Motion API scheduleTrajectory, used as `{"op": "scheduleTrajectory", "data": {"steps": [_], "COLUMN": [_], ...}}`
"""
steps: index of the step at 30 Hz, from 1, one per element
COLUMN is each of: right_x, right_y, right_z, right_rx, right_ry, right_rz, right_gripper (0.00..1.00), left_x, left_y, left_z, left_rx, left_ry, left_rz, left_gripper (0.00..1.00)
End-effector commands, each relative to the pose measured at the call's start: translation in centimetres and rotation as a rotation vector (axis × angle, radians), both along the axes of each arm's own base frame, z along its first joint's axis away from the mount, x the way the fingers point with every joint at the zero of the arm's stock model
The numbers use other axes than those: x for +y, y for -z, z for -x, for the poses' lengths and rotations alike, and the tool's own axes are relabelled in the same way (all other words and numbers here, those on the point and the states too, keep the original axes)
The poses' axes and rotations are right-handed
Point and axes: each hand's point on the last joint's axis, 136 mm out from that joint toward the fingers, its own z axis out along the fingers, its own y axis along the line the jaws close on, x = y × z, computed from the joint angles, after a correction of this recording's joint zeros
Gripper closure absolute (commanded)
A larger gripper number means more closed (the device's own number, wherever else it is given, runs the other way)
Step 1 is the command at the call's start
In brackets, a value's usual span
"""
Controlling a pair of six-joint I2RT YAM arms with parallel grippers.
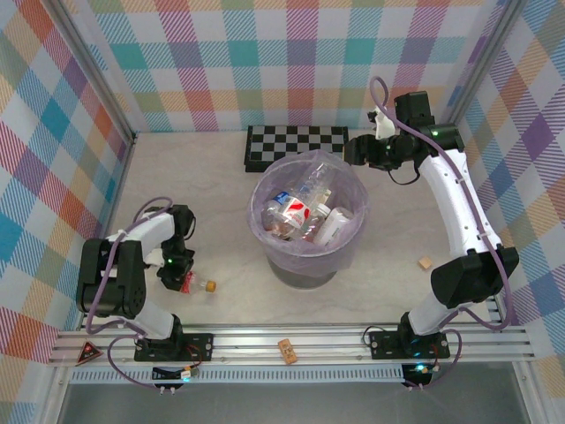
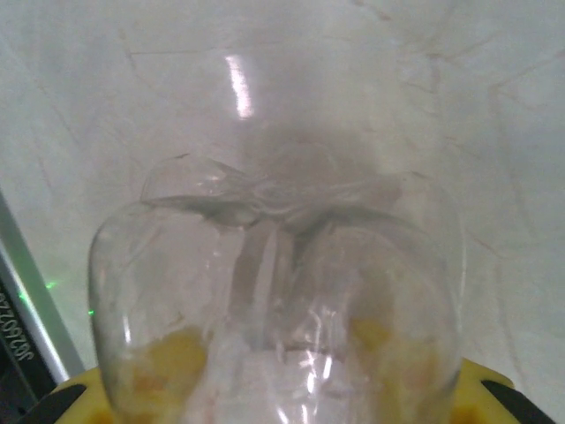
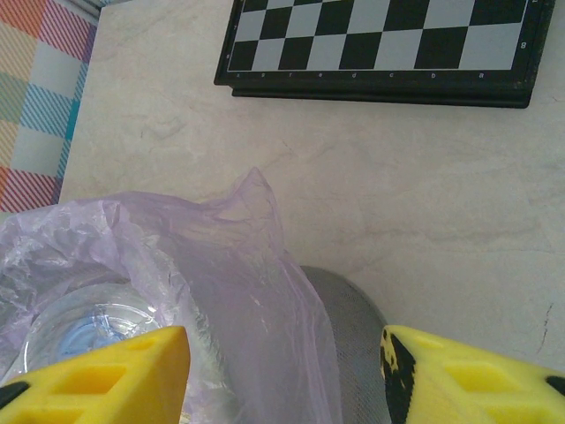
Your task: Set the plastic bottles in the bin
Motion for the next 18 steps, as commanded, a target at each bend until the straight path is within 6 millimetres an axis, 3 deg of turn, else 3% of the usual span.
{"op": "scheduleTrajectory", "data": {"steps": [1, 7, 10, 15, 18], "right_x": [-0.1, -0.5, -0.8, -2.1, -2.6], "right_y": [-0.7, -1.1, -2.0, -2.9, -3.0], "right_z": [0.3, 1.0, 1.4, 1.7, 1.9], "right_rx": [-0.012, -0.001, -0.015, -0.03, -0.037], "right_ry": [-0.007, 0.007, 0.018, 0.068, 0.081], "right_rz": [-0.006, -0.051, -0.073, -0.083, -0.071], "right_gripper": [0.41, 0.41, 0.41, 0.41, 0.41], "left_x": [-0.7, 0.2, 0.1, -0.3, -2.4], "left_y": [-0.9, -5.3, -8.7, -17.8, -23.4], "left_z": [-3.1, -5.8, -8.0, -11.5, -12.6], "left_rx": [-0.129, -0.28, -0.387, -0.562, -0.701], "left_ry": [0.045, 0.173, 0.291, 0.602, 0.836], "left_rz": [0.032, -0.02, -0.021, -0.089, -0.06], "left_gripper": [0.74, 0.72, 0.71, 0.71, 0.71]}}
